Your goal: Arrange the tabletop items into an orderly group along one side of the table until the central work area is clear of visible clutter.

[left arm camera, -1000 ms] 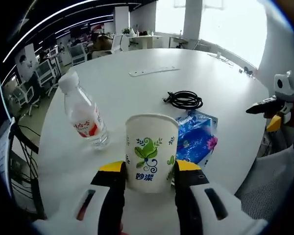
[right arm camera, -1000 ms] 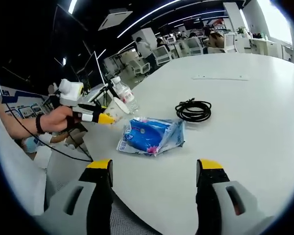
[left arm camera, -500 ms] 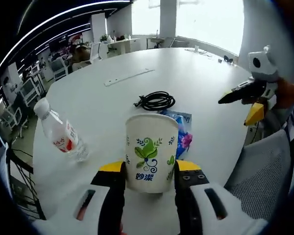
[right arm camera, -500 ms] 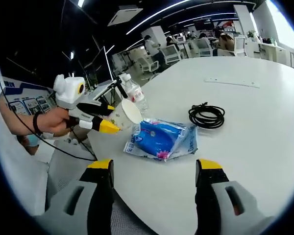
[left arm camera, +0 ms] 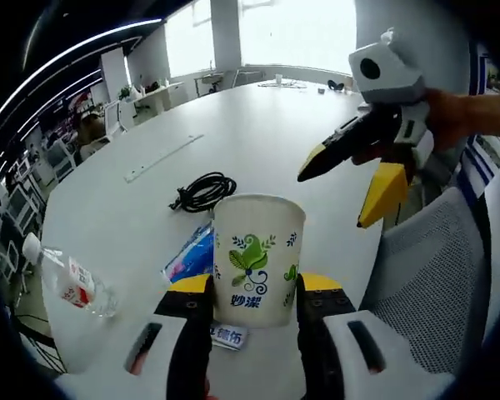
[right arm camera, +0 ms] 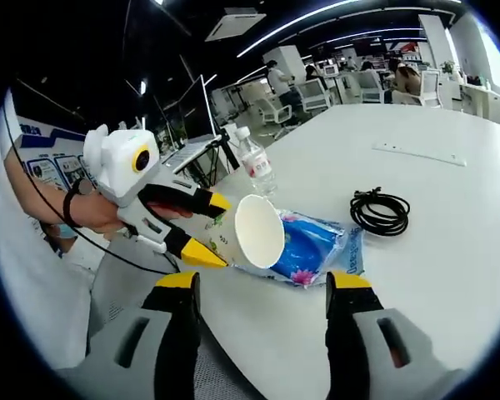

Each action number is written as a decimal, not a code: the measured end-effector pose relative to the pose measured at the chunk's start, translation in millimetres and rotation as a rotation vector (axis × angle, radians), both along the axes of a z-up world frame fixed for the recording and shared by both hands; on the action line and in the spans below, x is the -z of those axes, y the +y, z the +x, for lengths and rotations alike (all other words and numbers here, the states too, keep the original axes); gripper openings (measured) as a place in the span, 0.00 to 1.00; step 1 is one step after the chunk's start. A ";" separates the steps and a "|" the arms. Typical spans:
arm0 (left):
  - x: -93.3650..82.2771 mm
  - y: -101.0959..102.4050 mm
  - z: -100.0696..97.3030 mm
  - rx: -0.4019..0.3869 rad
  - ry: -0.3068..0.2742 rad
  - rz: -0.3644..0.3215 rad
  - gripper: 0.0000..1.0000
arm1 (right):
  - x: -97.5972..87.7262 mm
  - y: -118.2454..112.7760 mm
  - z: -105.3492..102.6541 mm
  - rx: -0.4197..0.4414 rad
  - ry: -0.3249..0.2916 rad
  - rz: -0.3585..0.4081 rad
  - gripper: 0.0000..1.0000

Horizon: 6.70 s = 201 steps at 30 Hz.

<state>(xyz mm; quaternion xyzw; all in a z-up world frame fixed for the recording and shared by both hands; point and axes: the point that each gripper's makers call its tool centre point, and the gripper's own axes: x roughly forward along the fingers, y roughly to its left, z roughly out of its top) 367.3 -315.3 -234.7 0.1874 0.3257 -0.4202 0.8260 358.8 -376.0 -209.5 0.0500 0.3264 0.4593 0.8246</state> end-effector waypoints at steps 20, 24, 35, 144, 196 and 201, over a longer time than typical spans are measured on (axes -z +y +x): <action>-5.8 -36.3 -24.6 0.212 -0.058 0.030 0.39 | -13.5 24.0 -18.4 -0.038 0.053 0.140 0.26; -6.3 -38.2 -25.4 0.224 -0.060 0.031 0.39 | -14.7 25.9 -19.9 -0.040 0.070 0.164 0.14; -4.4 -37.9 -28.8 0.240 -0.071 0.059 0.39 | -22.0 38.3 -27.6 -0.041 0.117 0.239 0.00; 23.1 133.0 -17.4 -0.506 0.065 -0.232 0.35 | -19.1 146.0 101.3 -0.215 0.026 0.055 0.00; 20.0 146.0 -14.0 -0.570 0.033 -0.267 0.33 | 84.5 207.5 154.2 -0.494 -0.159 -0.390 0.00; 20.7 150.9 -16.4 -0.579 0.033 -0.264 0.33 | 87.8 211.9 161.5 -0.508 -0.185 -0.424 0.01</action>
